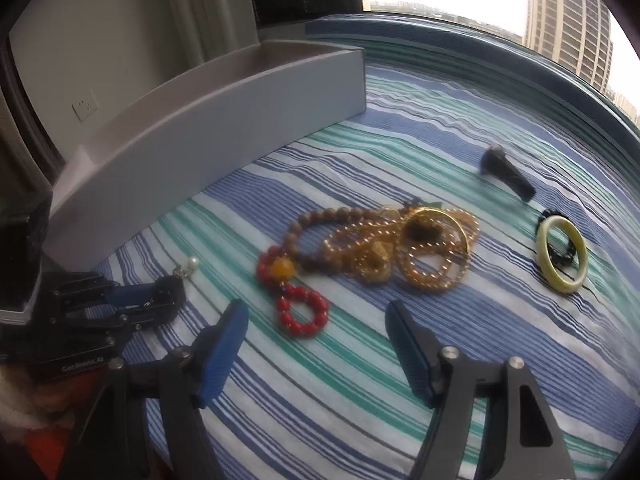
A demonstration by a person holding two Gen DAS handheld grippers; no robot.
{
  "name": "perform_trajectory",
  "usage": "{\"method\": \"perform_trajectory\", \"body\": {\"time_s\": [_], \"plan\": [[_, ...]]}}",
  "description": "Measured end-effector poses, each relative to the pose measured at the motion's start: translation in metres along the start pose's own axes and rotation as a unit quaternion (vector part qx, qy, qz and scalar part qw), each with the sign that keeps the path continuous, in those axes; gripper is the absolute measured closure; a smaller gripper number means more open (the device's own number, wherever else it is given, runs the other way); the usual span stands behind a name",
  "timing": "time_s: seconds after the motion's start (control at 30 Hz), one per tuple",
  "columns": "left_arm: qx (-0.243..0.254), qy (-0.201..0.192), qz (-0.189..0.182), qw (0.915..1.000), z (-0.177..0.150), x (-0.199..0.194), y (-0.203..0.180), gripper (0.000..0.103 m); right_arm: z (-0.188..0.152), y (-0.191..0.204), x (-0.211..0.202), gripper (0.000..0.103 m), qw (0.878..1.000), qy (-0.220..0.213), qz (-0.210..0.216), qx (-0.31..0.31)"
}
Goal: Organize jewelry
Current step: 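Grasp the red bead bracelet with the right gripper while left carries keychain to the white box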
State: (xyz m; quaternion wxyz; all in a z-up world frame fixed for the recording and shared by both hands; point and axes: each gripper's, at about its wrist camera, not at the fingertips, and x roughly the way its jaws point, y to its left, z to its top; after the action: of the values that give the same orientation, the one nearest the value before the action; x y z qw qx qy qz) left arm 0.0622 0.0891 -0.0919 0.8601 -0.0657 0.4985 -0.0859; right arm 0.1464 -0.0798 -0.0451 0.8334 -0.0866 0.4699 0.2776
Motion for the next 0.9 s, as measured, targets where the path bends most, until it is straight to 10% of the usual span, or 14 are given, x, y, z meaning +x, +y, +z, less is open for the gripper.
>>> {"method": "perform_trajectory", "body": {"time_s": [0.33,0.4,0.7,0.9], "plan": [[0.003,0.001,-0.009,1.0,0.001,0.0,0.001,0.089,0.018,0.017,0.055,0.061,0.999,0.043,0.007,-0.027],[-0.003,-0.001,-0.016,0.9999,0.001,-0.005,0.002,0.092,0.02,0.016,0.054,0.086,0.999,0.045,0.017,-0.022],[-0.049,-0.064,-0.054,0.9953,0.031,-0.09,0.01,0.092,0.046,0.013,-0.033,0.086,0.998,-0.013,0.061,0.018],[-0.083,-0.139,0.001,0.9867,0.072,-0.18,0.038,0.092,0.119,0.044,-0.084,0.086,0.991,-0.064,0.115,-0.023]]}}
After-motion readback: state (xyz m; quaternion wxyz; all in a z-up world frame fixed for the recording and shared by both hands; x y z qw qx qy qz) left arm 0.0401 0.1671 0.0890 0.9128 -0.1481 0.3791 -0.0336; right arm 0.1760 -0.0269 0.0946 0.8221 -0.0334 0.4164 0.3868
